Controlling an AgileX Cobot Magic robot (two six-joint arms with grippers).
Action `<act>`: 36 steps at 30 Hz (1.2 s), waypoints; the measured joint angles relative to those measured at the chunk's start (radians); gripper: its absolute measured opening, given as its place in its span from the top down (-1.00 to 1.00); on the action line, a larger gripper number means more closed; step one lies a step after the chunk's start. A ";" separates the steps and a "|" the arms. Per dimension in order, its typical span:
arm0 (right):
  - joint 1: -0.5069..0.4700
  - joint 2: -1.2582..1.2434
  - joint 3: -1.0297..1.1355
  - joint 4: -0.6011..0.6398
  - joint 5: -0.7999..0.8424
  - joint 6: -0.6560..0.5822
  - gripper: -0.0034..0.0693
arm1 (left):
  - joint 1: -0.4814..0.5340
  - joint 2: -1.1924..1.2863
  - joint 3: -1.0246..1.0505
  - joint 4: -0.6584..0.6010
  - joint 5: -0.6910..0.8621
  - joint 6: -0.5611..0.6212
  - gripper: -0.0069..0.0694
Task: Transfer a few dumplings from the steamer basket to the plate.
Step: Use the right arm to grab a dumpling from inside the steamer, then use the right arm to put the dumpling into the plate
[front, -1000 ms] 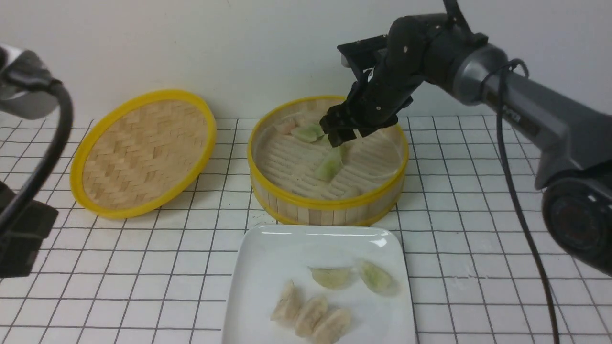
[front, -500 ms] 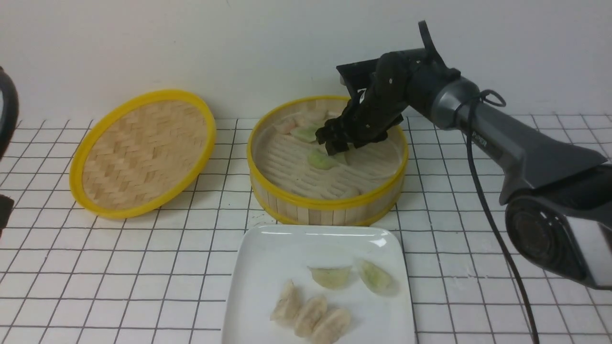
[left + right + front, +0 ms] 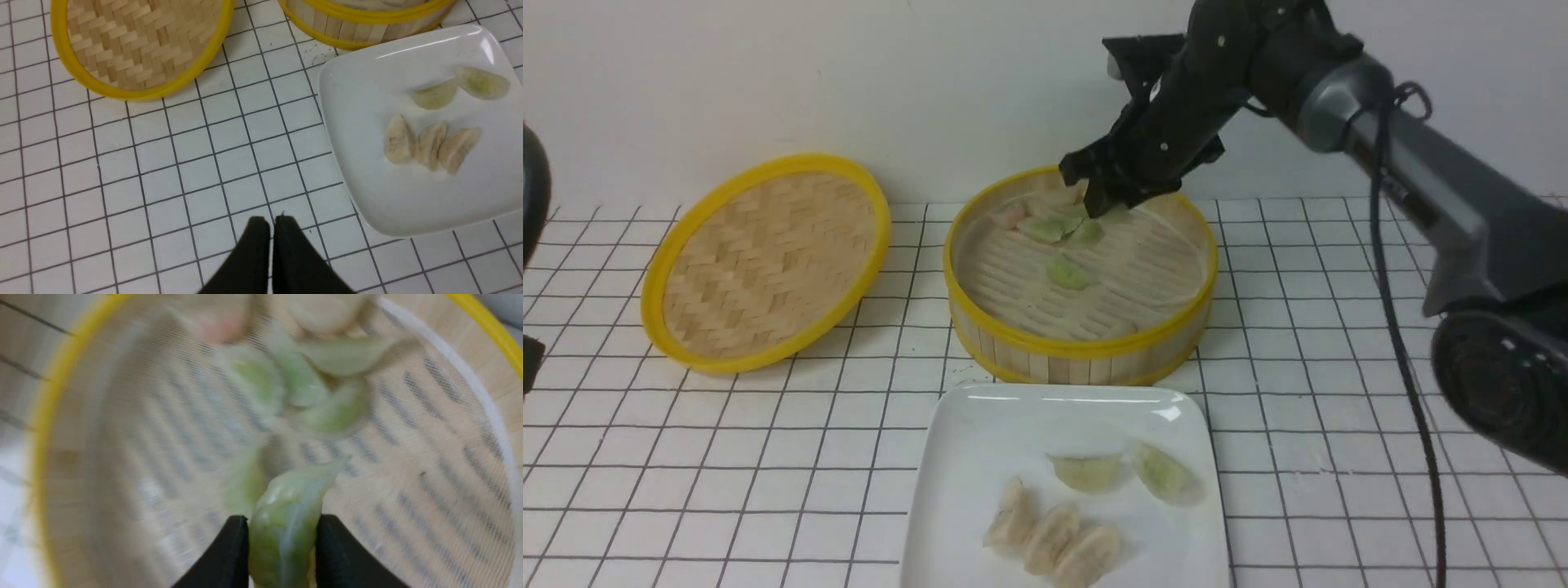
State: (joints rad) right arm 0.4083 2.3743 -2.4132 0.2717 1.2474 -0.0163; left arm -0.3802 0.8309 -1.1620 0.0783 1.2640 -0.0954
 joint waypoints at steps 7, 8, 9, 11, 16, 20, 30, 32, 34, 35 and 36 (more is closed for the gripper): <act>0.060 -0.346 0.485 0.061 -0.001 -0.089 0.38 | 0.000 0.000 0.001 0.000 0.007 0.000 0.83; 0.066 -0.360 0.513 0.063 -0.001 -0.092 0.38 | 0.000 0.000 0.001 0.000 0.007 0.000 0.83; 0.094 -0.396 0.623 0.068 -0.001 -0.099 0.38 | 0.000 0.000 0.001 0.000 0.007 0.000 0.83; 0.120 -0.405 0.706 0.071 -0.006 -0.104 0.38 | 0.000 0.000 0.001 0.000 0.008 0.000 0.83; 0.180 -0.342 0.802 0.071 -0.114 -0.107 0.38 | 0.000 0.000 0.001 0.000 0.008 0.005 0.83; 0.191 -0.305 0.804 0.072 -0.188 -0.107 0.26 | 0.000 0.000 0.001 0.000 0.010 0.016 0.83; 0.191 -0.306 0.786 0.068 -0.139 -0.078 -0.23 | 0.000 0.000 0.001 -0.002 0.010 0.026 0.83; 0.191 -0.322 0.765 0.058 -0.063 -0.059 -0.13 | 0.000 0.000 0.001 -0.003 0.010 0.026 0.83; 0.191 -0.382 0.744 0.042 -0.035 -0.038 0.16 | 0.000 0.000 0.001 -0.003 0.010 0.026 0.83; 0.191 -0.382 0.744 0.040 -0.036 -0.036 0.19 | 0.000 0.000 0.001 -0.003 0.010 0.026 0.83; 0.191 -0.445 0.743 0.033 -0.030 -0.024 0.41 | 0.000 0.000 0.001 -0.004 0.010 0.026 0.83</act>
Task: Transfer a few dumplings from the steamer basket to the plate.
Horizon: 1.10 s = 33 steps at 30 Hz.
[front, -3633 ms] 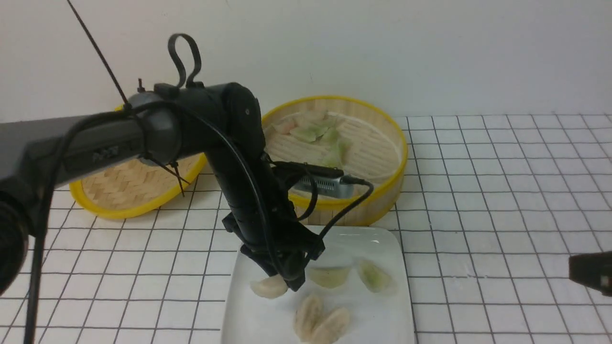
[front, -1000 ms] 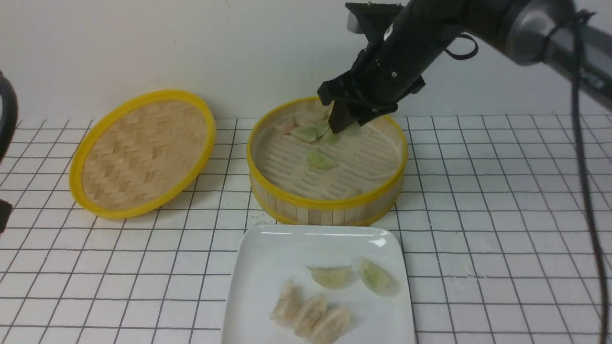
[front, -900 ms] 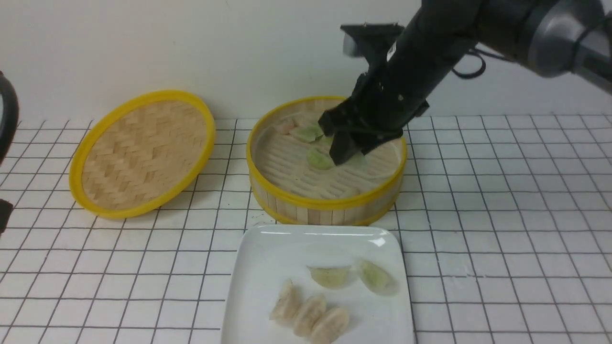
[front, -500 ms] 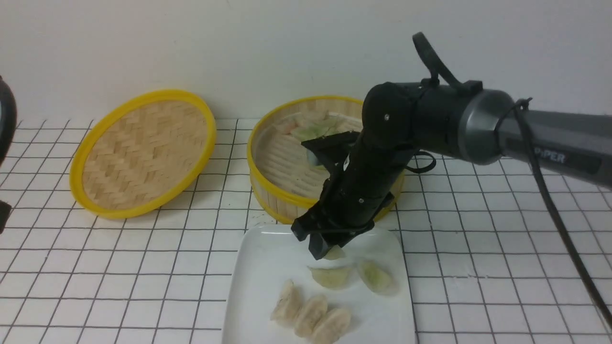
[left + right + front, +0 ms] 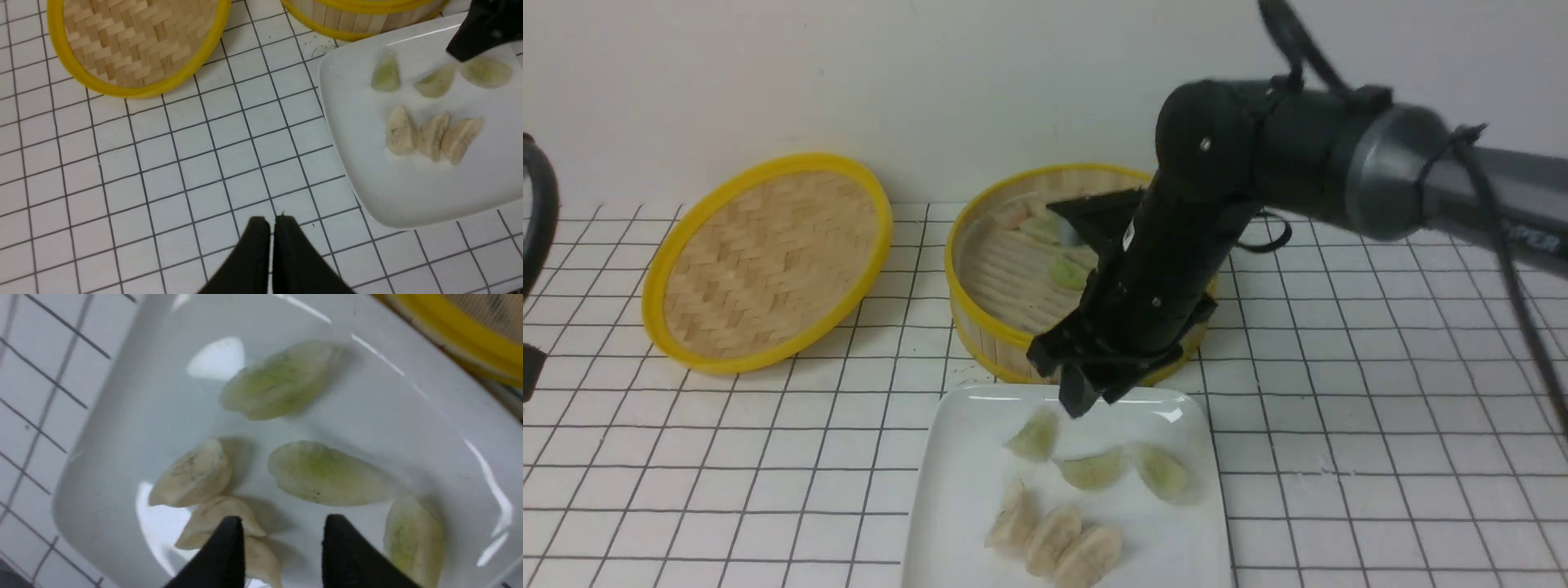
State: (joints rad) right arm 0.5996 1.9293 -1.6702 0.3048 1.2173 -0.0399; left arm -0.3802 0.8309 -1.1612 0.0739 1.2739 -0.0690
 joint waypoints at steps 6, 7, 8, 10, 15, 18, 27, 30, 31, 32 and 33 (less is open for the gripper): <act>0.000 -0.311 0.000 -0.059 0.016 0.040 0.91 | 0.000 0.000 0.000 -0.009 0.000 0.000 0.83; 0.000 -0.414 0.000 -0.082 0.023 0.040 0.93 | 0.000 0.000 0.000 -0.019 0.000 0.000 0.83; 0.000 -0.427 0.000 -0.085 0.024 0.040 0.93 | 0.000 0.000 0.000 -0.025 -0.001 0.000 0.83; 0.000 -0.586 0.002 -0.130 0.034 0.061 0.94 | 0.000 0.000 0.000 -0.061 -0.045 0.000 0.83; 0.000 -0.883 0.114 -0.213 0.022 0.102 0.95 | 0.000 0.000 0.000 -0.125 -0.178 0.009 0.83; 0.000 -1.030 0.240 -0.258 -0.048 0.125 0.95 | 0.000 0.000 0.000 -0.149 -0.241 0.014 0.83; 0.000 -1.787 0.915 -0.483 -0.523 0.396 0.95 | 0.000 0.045 0.000 -0.190 -0.357 0.020 0.83; 0.000 -1.930 1.054 -0.577 -0.580 0.518 0.95 | 0.000 0.075 0.003 -0.191 -0.367 0.027 0.83; 0.000 -1.946 1.077 -0.614 -0.587 0.555 0.95 | 0.002 0.083 0.003 -0.189 -0.373 0.034 0.83; 0.000 -1.948 1.096 -0.646 -0.595 0.586 0.95 | 0.002 0.089 0.003 -0.199 -0.374 0.049 0.83; 0.000 -1.948 1.112 -0.667 -0.603 0.600 0.95 | 0.002 0.096 0.005 -0.203 -0.377 0.059 0.83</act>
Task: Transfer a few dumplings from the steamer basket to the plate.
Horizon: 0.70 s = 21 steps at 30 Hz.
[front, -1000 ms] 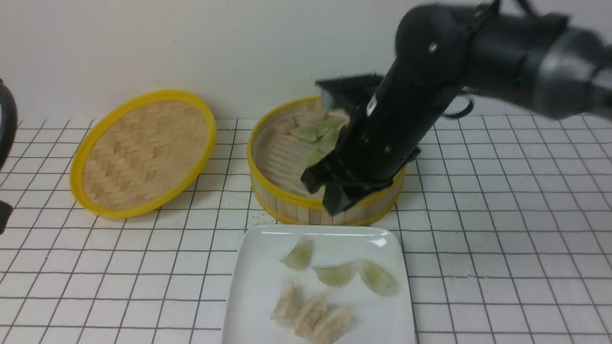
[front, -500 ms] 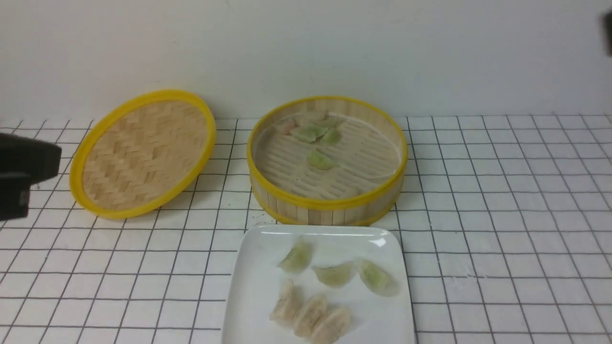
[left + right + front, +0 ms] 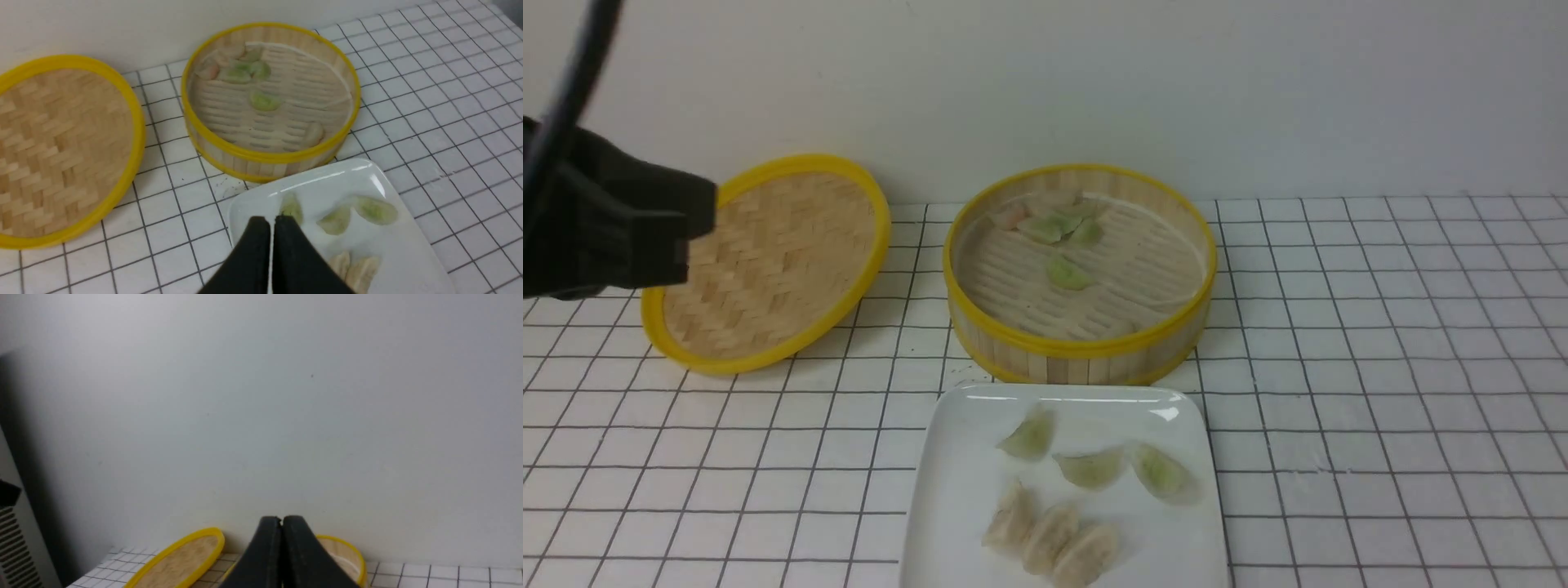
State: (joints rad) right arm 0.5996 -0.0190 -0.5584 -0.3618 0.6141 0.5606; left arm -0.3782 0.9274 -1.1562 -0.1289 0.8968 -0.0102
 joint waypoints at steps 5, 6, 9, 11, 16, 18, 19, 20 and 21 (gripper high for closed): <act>0.000 0.000 0.013 -0.028 -0.027 0.016 0.95 | 0.001 -0.009 0.039 -0.004 -0.026 0.038 0.83; 0.000 0.000 0.013 -0.031 -0.029 0.017 0.95 | 0.001 -0.030 0.067 0.000 -0.041 0.041 0.83; 0.000 0.000 0.013 -0.032 -0.030 0.017 0.95 | 0.001 -0.079 0.117 0.012 -0.071 0.043 0.83; 0.000 0.000 0.013 -0.034 -0.036 0.017 0.95 | 0.001 -0.196 0.214 0.025 -0.155 0.042 0.83; 0.000 0.000 0.013 -0.035 -0.036 0.017 0.95 | 0.001 -0.338 0.331 0.023 -0.297 0.039 0.83; 0.000 0.000 0.013 -0.035 -0.036 0.017 0.95 | 0.001 -0.375 0.349 0.016 -0.326 0.039 0.83; 0.000 0.000 0.013 -0.035 -0.036 0.018 0.95 | 0.001 -0.405 0.363 0.009 -0.342 0.039 0.83; 0.000 0.000 0.013 -0.035 -0.036 0.018 0.95 | 0.001 -0.420 0.367 0.006 -0.347 0.039 0.83; 0.000 0.000 0.013 -0.035 -0.036 0.018 0.95 | 0.001 -0.442 0.368 0.004 -0.350 0.039 0.83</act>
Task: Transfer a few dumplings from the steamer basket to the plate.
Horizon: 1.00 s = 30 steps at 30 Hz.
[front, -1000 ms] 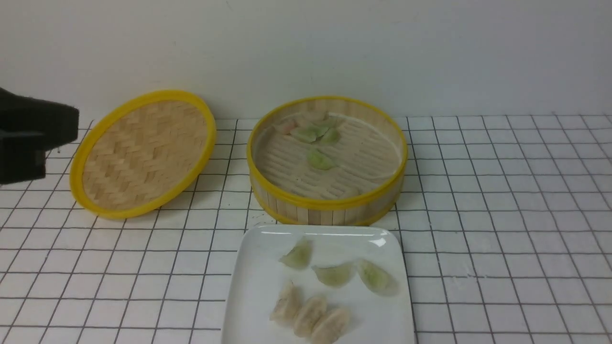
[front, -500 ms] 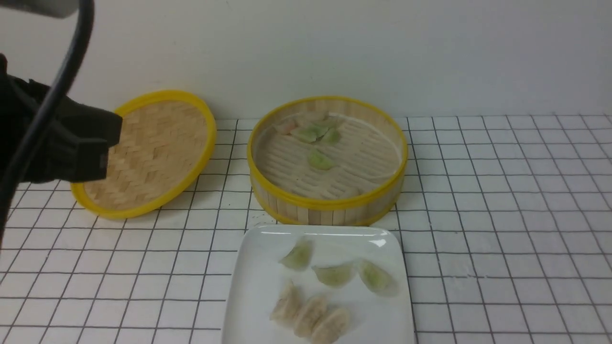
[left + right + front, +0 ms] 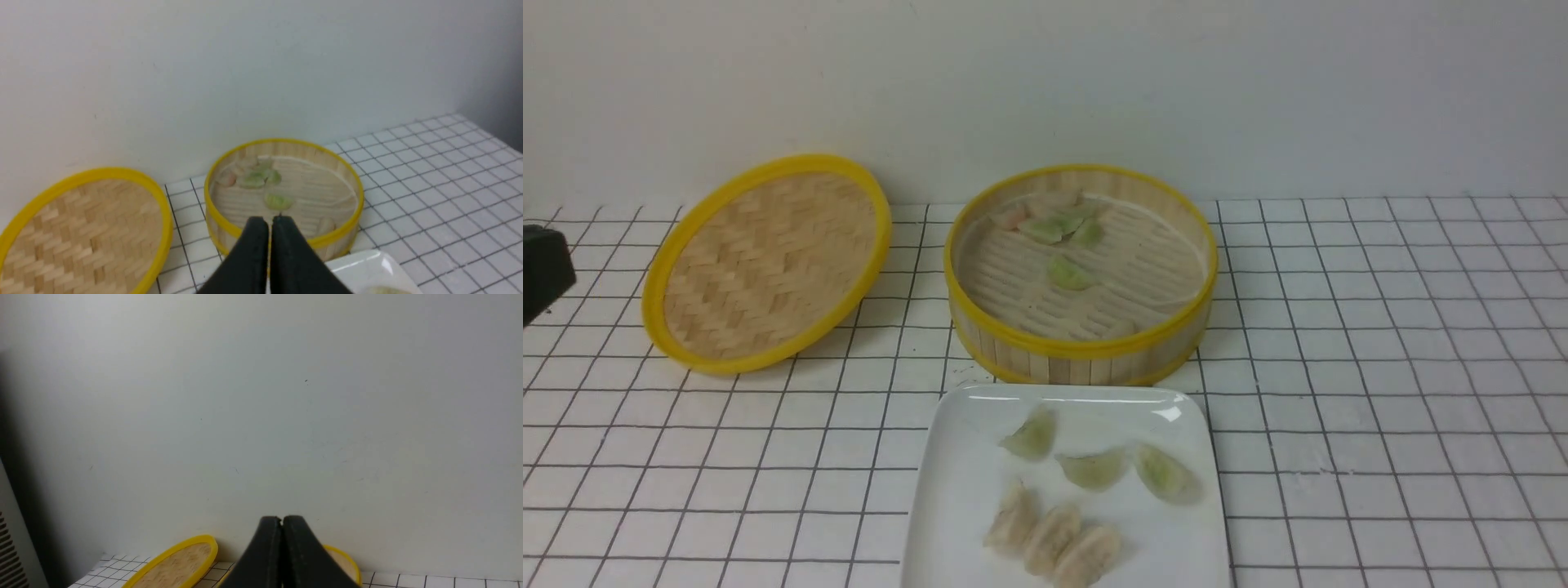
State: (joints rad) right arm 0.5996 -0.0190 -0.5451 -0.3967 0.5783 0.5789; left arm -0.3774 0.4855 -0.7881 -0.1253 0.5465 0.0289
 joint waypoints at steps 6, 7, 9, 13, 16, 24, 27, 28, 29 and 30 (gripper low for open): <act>0.000 0.000 0.000 -0.002 0.000 0.000 0.95 | 0.000 -0.042 0.005 -0.003 -0.005 0.000 0.83; 0.000 0.000 0.000 -0.002 0.000 0.000 0.95 | 0.000 -0.042 0.006 -0.003 -0.005 0.000 0.83; 0.000 0.000 0.000 -0.003 0.000 0.000 0.95 | 0.000 -0.042 0.008 -0.003 -0.005 0.000 0.83; 0.000 0.000 0.000 -0.003 0.000 0.000 0.95 | 0.000 -0.042 0.009 -0.001 -0.005 0.000 0.83; 0.000 0.000 0.000 -0.003 0.000 0.000 0.95 | 0.000 -0.042 0.009 0.014 -0.004 0.001 0.83; 0.000 0.000 0.000 -0.004 0.000 0.008 0.95 | 0.034 -0.106 0.143 0.107 -0.044 0.004 0.83; 0.000 0.000 0.000 -0.004 0.000 0.008 0.95 | 0.109 -0.185 0.285 0.125 -0.099 0.008 0.83; 0.000 0.000 0.000 -0.004 0.000 0.008 0.95 | 0.150 -0.226 0.371 0.125 -0.133 0.009 0.83; 0.000 0.000 0.000 -0.004 0.000 0.008 0.95 | 0.189 -0.269 0.432 0.125 -0.158 0.010 0.83; 0.000 0.000 0.000 -0.004 0.000 0.008 0.95 | 0.201 -0.276 0.456 0.125 -0.162 0.010 0.83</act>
State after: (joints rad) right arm 0.5996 -0.0190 -0.5451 -0.4010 0.5780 0.5869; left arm -0.1761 0.2096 -0.3316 0.0000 0.3843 0.0384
